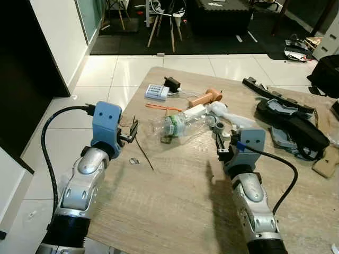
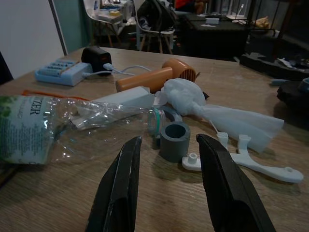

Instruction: Picking trash to rubbish bin

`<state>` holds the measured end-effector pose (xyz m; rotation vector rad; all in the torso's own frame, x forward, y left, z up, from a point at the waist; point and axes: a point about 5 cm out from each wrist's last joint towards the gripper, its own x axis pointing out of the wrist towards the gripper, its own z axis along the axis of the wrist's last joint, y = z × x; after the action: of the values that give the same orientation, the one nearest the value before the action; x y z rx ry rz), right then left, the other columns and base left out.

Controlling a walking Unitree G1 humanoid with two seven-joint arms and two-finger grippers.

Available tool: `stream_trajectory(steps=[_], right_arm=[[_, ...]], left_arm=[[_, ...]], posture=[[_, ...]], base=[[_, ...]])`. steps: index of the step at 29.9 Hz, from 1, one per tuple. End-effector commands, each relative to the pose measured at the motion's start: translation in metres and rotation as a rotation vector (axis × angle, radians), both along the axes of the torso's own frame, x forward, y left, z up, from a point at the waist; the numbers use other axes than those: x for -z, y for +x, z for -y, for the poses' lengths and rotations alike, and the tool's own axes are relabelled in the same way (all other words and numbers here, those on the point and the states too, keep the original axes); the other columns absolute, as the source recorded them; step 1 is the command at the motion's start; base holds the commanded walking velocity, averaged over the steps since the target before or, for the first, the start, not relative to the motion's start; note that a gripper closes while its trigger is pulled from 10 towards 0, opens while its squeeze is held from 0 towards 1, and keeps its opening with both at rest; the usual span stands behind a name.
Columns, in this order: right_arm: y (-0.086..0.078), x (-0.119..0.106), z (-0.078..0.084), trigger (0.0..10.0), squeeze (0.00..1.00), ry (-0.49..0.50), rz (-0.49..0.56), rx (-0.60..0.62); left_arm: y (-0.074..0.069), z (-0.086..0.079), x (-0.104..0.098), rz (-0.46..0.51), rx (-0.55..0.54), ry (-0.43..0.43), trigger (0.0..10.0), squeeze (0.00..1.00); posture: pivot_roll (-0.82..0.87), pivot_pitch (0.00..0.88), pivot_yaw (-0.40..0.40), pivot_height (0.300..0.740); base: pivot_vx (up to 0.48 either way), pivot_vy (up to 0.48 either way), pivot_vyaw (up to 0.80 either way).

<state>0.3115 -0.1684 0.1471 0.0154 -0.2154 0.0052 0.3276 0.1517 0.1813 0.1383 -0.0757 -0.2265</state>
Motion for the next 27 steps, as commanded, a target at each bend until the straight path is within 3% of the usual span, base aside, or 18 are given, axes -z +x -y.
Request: stream_trajectory(steps=[1, 4, 5, 7, 11, 14, 17, 22, 27], right_arm=[[0.002, 0.001, 0.003, 10.0, 0.00, 0.022, -0.012, -0.022], [0.007, -0.003, 0.003, 10.0, 0.00, 0.028, 0.003, -0.072], [0.010, -0.008, 0.002, 10.0, 0.95, 0.012, 0.015, -0.137], [0.011, -0.009, 0.000, 10.0, 1.00, 0.005, 0.015, -0.169], [0.018, -0.012, -0.009, 10.0, 1.00, -0.057, 0.002, -0.347], [0.021, -0.013, -0.009, 10.0, 1.00, -0.051, -0.002, -0.370], [0.031, -0.018, -0.009, 10.0, 1.00, -0.124, -0.001, -0.417], [0.042, -0.028, 0.006, 10.0, 1.00, -0.225, 0.018, -0.367], [0.051, -0.037, 0.026, 10.0, 1.00, -0.237, 0.023, -0.298]], left_arm=[[-0.002, -0.002, 0.003, -0.015, 0.011, 0.032, 10.0, 0.00], [-0.001, -0.001, 0.002, -0.013, 0.027, 0.042, 10.0, 0.00], [0.000, -0.001, 0.000, -0.010, 0.033, 0.047, 10.0, 0.00], [0.000, -0.001, 0.000, -0.009, 0.035, 0.048, 10.0, 0.00], [0.001, 0.001, -0.002, -0.003, 0.057, 0.068, 10.0, 0.00], [0.001, 0.002, -0.004, 0.002, 0.068, 0.071, 10.0, 0.00], [0.002, 0.006, -0.011, 0.027, 0.117, 0.064, 10.0, 0.00], [-0.002, 0.013, -0.018, 0.053, 0.174, 0.049, 10.0, 0.00], [-0.003, 0.018, -0.022, 0.063, 0.214, 0.042, 10.0, 0.00]], posture=[[-0.01, 0.127, 0.051, 0.740], [-0.01, 0.130, 0.053, 0.740], [-0.01, 0.134, 0.055, 0.740], [-0.01, 0.138, 0.057, 0.740], [0.00, 0.153, 0.056, 0.740], [0.00, 0.162, 0.057, 0.740], [0.01, 0.180, 0.058, 0.740], [0.02, 0.209, 0.057, 0.740], [0.01, 0.222, 0.064, 0.740]], base=[[0.000, 0.000, 0.00], [0.000, 0.000, 0.00], [0.000, 0.000, 0.00], [0.000, 0.000, 0.00], [0.000, 0.000, 0.00], [0.000, 0.000, 0.00], [0.000, 0.000, 0.00], [0.000, 0.000, 0.00], [0.000, 0.000, 0.00]])
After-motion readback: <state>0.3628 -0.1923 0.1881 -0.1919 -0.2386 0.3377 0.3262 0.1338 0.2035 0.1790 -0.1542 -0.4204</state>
